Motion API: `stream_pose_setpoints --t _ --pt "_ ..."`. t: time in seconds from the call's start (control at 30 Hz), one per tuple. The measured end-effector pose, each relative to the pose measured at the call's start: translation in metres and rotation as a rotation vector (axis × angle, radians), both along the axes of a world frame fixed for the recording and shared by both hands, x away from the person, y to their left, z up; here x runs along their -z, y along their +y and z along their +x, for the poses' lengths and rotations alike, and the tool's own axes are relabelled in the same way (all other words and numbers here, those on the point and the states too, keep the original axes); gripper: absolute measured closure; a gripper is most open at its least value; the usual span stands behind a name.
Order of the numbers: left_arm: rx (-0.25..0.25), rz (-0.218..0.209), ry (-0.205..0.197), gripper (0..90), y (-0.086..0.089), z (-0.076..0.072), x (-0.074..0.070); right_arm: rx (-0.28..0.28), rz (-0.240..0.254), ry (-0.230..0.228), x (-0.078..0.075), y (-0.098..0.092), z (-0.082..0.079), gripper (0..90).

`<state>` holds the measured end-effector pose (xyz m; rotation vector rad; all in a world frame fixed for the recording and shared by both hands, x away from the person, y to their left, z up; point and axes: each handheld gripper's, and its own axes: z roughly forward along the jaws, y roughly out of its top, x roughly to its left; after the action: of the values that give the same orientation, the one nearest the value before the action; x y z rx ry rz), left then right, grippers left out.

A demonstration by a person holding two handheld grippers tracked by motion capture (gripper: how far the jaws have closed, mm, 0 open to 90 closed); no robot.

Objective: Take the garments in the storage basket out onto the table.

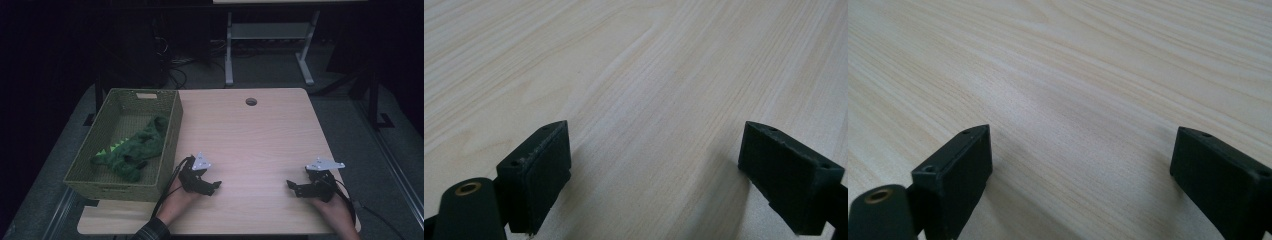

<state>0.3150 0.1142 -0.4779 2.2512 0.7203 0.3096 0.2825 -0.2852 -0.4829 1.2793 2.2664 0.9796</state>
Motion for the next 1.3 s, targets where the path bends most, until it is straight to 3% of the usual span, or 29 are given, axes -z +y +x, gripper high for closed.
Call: stream_pose_setpoints --t 0.47,0.6,0.8,1.3 --pt "-0.006 0.018 0.014 13.1 -0.002 -0.001 -0.002 0.000 0.000 0.000 0.000 0.000 0.000 9.5" --pt "-0.004 0.051 0.037 13.6 -0.005 0.001 -0.006 0.000 0.000 0.000 0.000 0.000 0.000 9.5" --pt "-0.001 0.059 0.060 13.7 -0.007 0.000 -0.010 0.000 0.000 0.000 0.000 0.000 0.000 9.5" --pt "0.011 0.076 0.051 13.7 -0.008 0.000 -0.024 -0.001 -0.002 0.000 0.000 0.000 0.000 9.5"
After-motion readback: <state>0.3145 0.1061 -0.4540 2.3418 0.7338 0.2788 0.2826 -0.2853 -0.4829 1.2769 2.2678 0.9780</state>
